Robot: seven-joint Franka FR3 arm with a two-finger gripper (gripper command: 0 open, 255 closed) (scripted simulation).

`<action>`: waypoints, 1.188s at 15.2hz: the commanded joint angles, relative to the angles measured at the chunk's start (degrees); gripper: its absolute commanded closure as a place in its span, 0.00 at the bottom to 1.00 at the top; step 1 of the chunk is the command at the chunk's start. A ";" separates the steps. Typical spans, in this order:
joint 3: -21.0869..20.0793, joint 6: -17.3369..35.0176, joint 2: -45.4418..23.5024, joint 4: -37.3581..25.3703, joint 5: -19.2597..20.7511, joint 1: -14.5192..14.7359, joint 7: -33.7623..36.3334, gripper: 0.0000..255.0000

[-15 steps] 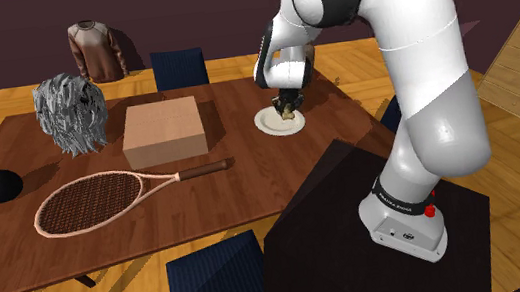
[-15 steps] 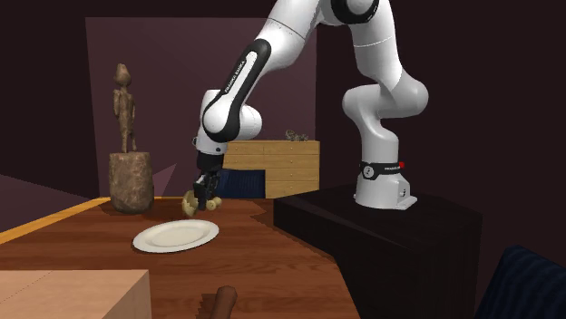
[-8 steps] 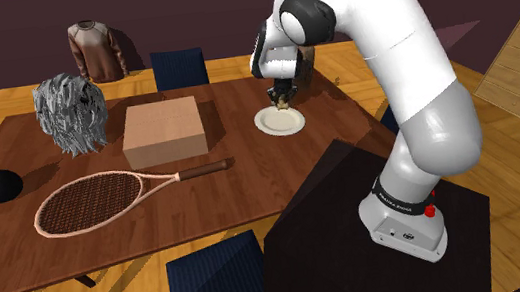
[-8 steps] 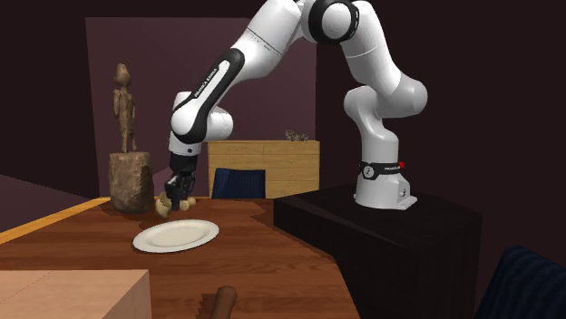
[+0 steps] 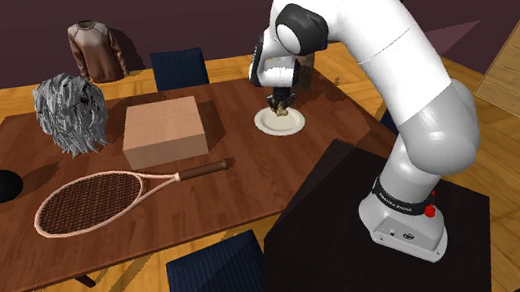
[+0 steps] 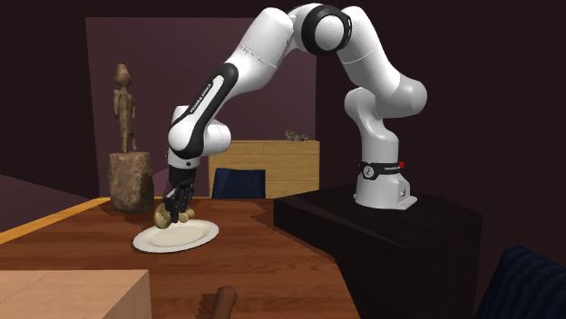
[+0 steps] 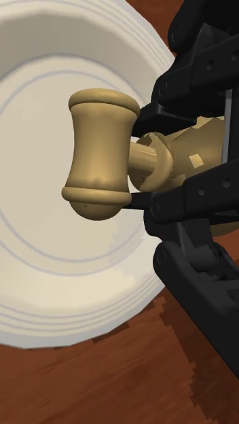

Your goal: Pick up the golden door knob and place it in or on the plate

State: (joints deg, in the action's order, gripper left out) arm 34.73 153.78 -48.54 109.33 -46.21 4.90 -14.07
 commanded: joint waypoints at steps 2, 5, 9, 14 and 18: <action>-1.63 1.27 -1.85 -0.98 -1.23 -1.32 -0.86 1.00; -2.91 2.23 -3.48 -1.96 -2.14 -2.33 -1.41 1.00; -2.91 2.23 -3.48 -1.96 -2.14 -2.33 -1.41 1.00; -2.91 2.23 -3.50 -1.98 -2.15 -2.34 -1.42 0.00; -2.92 2.23 -3.49 -1.97 -2.15 -2.34 -1.42 0.00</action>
State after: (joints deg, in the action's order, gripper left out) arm 31.81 156.01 -52.03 107.36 -48.36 2.55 -15.49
